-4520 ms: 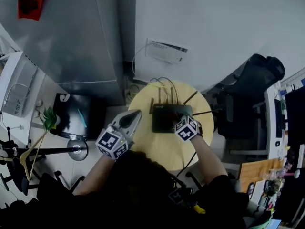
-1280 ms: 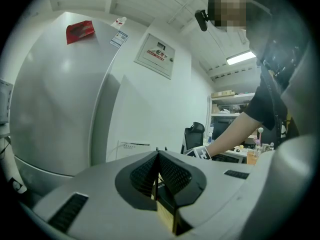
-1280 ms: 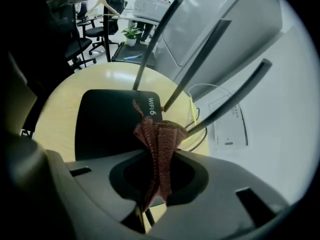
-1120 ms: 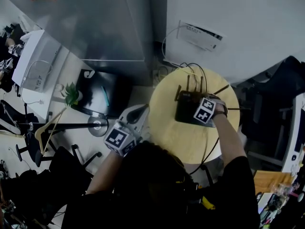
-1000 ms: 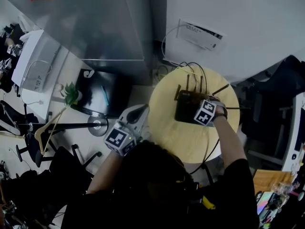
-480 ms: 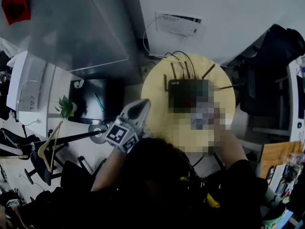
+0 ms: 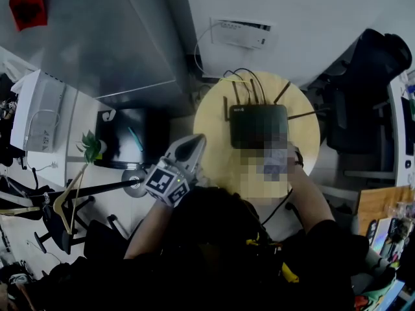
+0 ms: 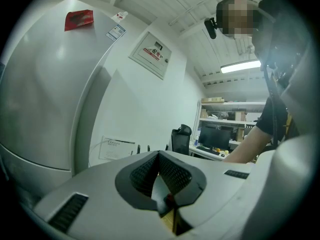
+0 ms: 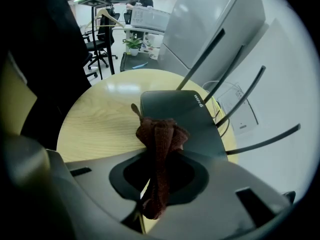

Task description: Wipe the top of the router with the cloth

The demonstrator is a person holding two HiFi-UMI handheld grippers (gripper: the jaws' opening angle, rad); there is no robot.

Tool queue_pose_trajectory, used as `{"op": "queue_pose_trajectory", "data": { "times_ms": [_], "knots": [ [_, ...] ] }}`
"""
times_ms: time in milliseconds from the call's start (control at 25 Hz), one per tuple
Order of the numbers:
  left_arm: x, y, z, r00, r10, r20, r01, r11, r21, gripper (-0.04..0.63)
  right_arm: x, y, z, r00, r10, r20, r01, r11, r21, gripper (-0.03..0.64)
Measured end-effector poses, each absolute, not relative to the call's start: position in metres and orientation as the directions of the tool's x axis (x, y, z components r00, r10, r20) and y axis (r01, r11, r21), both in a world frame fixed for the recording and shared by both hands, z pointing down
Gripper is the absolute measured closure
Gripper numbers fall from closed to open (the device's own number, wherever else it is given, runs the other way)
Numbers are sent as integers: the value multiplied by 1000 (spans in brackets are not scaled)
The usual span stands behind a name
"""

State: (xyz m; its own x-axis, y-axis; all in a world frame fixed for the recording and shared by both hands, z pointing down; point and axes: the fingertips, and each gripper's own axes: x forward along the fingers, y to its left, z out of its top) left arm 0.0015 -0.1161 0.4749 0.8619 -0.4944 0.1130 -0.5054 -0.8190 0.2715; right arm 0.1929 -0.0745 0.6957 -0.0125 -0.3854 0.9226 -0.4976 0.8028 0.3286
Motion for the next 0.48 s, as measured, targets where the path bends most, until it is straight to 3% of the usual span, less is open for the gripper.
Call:
{"op": "queue_pose_trajectory", "data": {
  "times_ms": [320,480],
  "knots": [
    [16,-118,474,882,-460,102,-469,-836,285,603,191,-62,697,-27,-372,928,-506,805,309,551],
    [26,-127,467,890,-447,87,-452,-846,284,603,189,-52,697,-95,-265,959,-486,854,188,551]
  ]
}}
